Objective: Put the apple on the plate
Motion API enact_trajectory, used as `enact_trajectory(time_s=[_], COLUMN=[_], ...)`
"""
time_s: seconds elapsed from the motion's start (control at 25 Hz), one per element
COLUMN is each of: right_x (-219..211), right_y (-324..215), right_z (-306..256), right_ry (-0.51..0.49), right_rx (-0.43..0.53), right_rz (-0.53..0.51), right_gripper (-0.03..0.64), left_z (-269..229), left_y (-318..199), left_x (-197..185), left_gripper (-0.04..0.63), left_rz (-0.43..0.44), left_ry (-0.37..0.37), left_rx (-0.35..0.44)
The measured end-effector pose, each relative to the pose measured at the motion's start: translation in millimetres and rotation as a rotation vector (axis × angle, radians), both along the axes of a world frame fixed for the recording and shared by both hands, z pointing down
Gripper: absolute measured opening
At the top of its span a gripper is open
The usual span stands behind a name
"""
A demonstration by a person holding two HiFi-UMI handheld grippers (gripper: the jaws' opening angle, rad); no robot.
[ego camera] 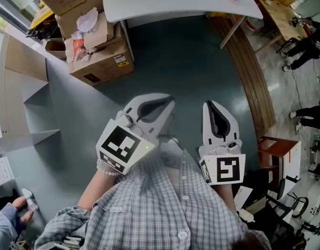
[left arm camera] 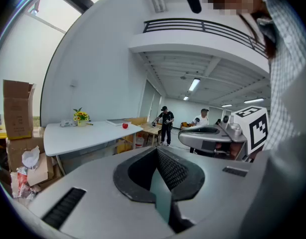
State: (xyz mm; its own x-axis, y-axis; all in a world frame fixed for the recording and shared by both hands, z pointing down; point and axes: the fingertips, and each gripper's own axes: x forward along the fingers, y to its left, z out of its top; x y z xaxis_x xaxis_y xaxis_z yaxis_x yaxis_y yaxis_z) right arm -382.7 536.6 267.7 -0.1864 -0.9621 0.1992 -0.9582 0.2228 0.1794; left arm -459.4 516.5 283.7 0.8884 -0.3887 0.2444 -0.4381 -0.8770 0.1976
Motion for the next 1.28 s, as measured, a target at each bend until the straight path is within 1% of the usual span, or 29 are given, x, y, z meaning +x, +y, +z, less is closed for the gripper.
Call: enact_trajectory(time_s=[0.4, 0.6, 0.76, 0.96, 1.08, 1.28], right_x=[-6.3, -10.6, -22.3, -39.6, -43.1, -39.1], right_y=[0.2, 2.3, 2.4, 2.7, 3.2, 6.0], right_z=[1.9, 2.3, 4.3, 1.6, -3.6, -1.2], right_ry=[0.005, -0.014, 0.006, 0.035, 0.052, 0.059], right_rx=[-0.004, -0.002, -0.003, 0.008, 0.021, 0.020], right_rz=[0.048, 0.090, 0.118, 0.135, 0.149, 0.171], right_gripper=[0.026, 0.028, 0.028, 0.028, 0.028, 0.028], left_z=[0.8, 0.5, 0.3, 1.8, 0.2, 0.9], left_y=[-3.6, -3.6, -4.5, -9.9, -13.1, -11.8], left_x=[-3.7, -8.5, -22.3, -44.1, -50.0, -50.4], left_gripper=[0.009, 0.009, 0.009, 0.009, 0.009, 0.009], left_rz=[0.053, 0.087, 0.106, 0.110, 0.116, 0.123], left_ry=[0.012, 0.025, 0.034, 0.032, 0.033, 0.046], left_rx=[0.000, 0.005, 0.018, 0.036, 0.053, 0.055])
